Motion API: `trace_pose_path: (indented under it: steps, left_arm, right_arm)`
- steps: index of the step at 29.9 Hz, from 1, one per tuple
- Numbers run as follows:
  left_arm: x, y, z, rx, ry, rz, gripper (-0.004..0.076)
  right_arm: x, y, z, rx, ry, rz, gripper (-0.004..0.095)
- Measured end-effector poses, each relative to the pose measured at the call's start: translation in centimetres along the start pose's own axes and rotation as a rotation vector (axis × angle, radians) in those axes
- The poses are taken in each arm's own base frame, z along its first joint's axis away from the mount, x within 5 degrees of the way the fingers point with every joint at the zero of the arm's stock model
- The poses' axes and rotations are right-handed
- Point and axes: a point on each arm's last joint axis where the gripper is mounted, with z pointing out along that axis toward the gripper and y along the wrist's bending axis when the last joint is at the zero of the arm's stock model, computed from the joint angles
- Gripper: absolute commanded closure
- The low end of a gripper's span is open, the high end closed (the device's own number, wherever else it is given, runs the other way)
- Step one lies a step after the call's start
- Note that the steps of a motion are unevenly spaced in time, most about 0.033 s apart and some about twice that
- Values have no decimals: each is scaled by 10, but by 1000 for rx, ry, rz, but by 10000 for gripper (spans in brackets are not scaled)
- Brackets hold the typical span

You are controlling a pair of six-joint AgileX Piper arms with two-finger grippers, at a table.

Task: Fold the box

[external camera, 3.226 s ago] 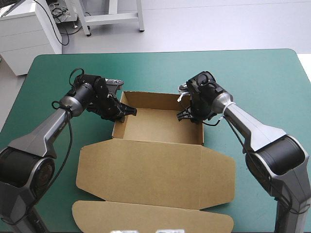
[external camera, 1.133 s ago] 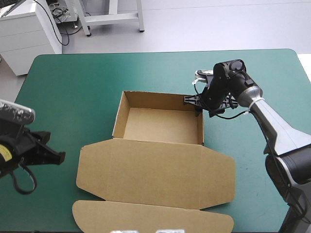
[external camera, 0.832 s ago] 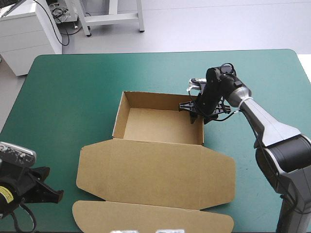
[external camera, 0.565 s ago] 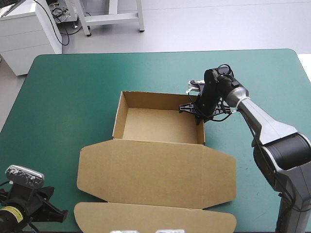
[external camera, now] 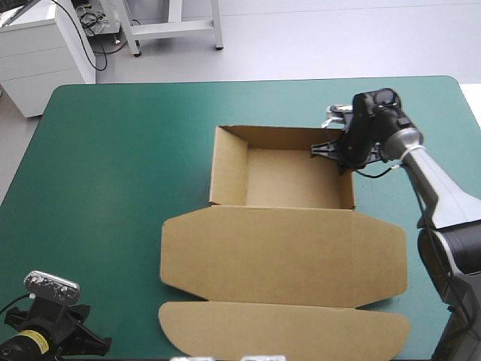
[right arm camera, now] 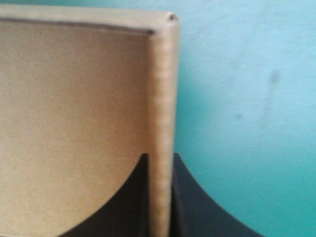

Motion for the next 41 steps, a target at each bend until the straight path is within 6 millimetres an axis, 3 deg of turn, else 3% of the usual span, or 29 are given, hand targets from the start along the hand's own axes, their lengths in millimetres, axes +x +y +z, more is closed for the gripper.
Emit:
trace_pose_path:
  steps: [5,9,14,18,21,28,37,41]
  left_arm:
    - [0,0,0,0,0,0,731]
    - [0,0,0,0,0,0,731]
    - [0,0,0,0,0,0,731]
    - [0,0,0,0,0,0,731]
    - [0,0,0,0,0,0,731]
    - [0,0,0,0,0,0,731]
    - [0,0,0,0,-1,0,731]
    - [0,0,0,0,-1,0,731]
  right_arm:
    - [-6,-83,-22,64,-56,145,917]
    - [1,-158,-32,173,-67,266,917]
    - [25,-242,-44,323,-49,418,917]
    - [48,-288,-50,346,-37,557,903]
    - [57,-302,-53,371,-32,597,805]
    - [58,-304,-53,365,-34,608,502]
    - [57,-301,-55,331,-45,595,481]
    - [59,-293,-72,314,-96,598,482]
